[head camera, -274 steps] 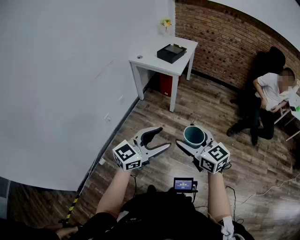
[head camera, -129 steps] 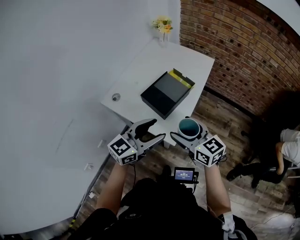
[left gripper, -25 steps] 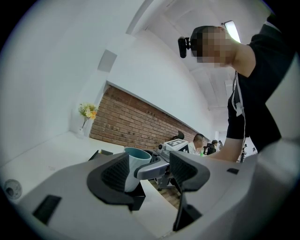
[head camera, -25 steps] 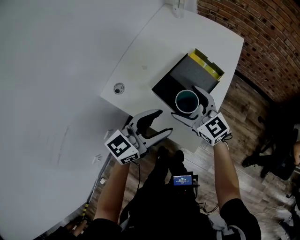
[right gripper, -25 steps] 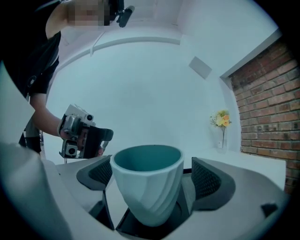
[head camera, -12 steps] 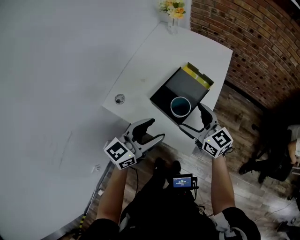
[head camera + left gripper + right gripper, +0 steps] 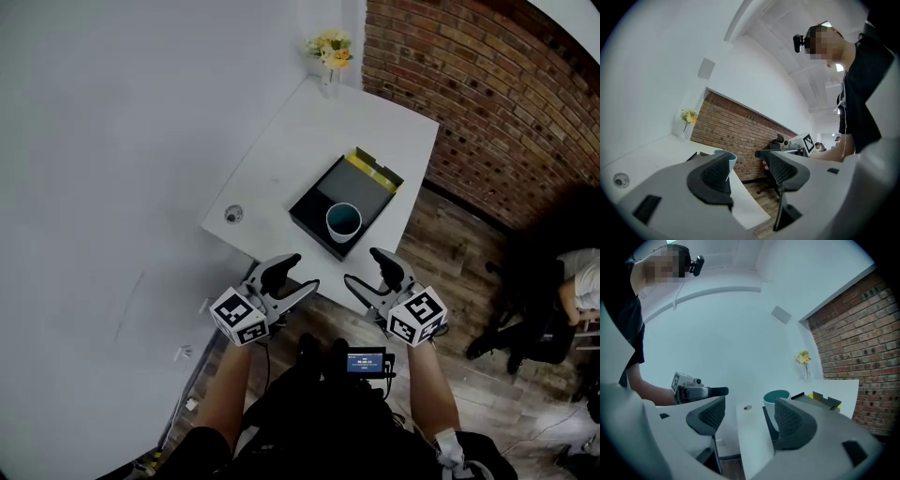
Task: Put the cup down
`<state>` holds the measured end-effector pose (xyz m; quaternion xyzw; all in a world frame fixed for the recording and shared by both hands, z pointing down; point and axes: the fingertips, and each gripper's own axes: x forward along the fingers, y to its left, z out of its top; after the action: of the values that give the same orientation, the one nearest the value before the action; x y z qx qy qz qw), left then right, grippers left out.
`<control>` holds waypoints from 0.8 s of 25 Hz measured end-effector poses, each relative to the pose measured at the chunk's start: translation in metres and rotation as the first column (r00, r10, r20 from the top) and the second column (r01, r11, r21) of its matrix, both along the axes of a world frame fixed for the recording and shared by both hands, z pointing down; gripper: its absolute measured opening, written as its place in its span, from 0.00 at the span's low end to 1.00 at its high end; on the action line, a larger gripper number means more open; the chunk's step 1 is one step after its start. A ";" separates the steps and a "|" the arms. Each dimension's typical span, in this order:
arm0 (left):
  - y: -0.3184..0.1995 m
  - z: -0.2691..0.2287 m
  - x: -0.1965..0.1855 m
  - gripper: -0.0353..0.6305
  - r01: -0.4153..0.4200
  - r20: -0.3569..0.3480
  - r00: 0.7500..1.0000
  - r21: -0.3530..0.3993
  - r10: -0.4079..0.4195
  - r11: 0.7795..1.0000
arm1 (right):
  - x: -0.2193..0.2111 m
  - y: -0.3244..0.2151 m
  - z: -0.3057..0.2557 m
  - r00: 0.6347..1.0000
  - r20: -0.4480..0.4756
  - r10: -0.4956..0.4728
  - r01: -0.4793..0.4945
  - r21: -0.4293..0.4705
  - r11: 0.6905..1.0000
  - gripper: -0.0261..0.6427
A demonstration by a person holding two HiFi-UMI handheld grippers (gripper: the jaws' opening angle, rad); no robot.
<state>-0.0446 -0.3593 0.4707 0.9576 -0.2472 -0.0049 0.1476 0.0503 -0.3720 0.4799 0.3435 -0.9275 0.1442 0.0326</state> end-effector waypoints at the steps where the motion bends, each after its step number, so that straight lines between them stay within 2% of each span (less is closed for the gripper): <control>1: 0.002 -0.001 0.003 0.47 -0.001 -0.007 1.000 -0.001 0.001 1.000 | 0.001 0.002 -0.003 1.000 0.000 0.014 -0.014 0.005 1.000 0.53; 6: 0.022 -0.004 0.009 0.47 -0.018 -0.023 1.000 -0.006 0.018 1.000 | -0.001 0.019 -0.015 0.998 0.004 0.067 -0.067 0.011 0.998 0.30; 9: 0.029 -0.009 0.014 0.47 -0.028 -0.025 0.999 0.001 0.028 1.000 | 0.000 0.024 -0.023 0.996 -0.011 0.086 -0.086 0.020 0.996 0.22; 12: 0.035 -0.011 0.019 0.47 -0.041 -0.013 0.999 0.015 0.041 0.999 | 0.003 0.026 -0.028 0.994 -0.021 0.108 -0.107 0.021 0.994 0.16; 20: 0.040 -0.022 0.022 0.44 -0.044 -0.008 0.999 0.056 0.045 0.997 | 0.009 0.030 -0.034 0.991 -0.017 0.133 -0.132 0.032 0.991 0.11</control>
<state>-0.0221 -0.3188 0.4482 0.9666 -0.2248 -0.0127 0.1220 0.0595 -0.3420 0.4456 0.4060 -0.9044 0.1287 0.0265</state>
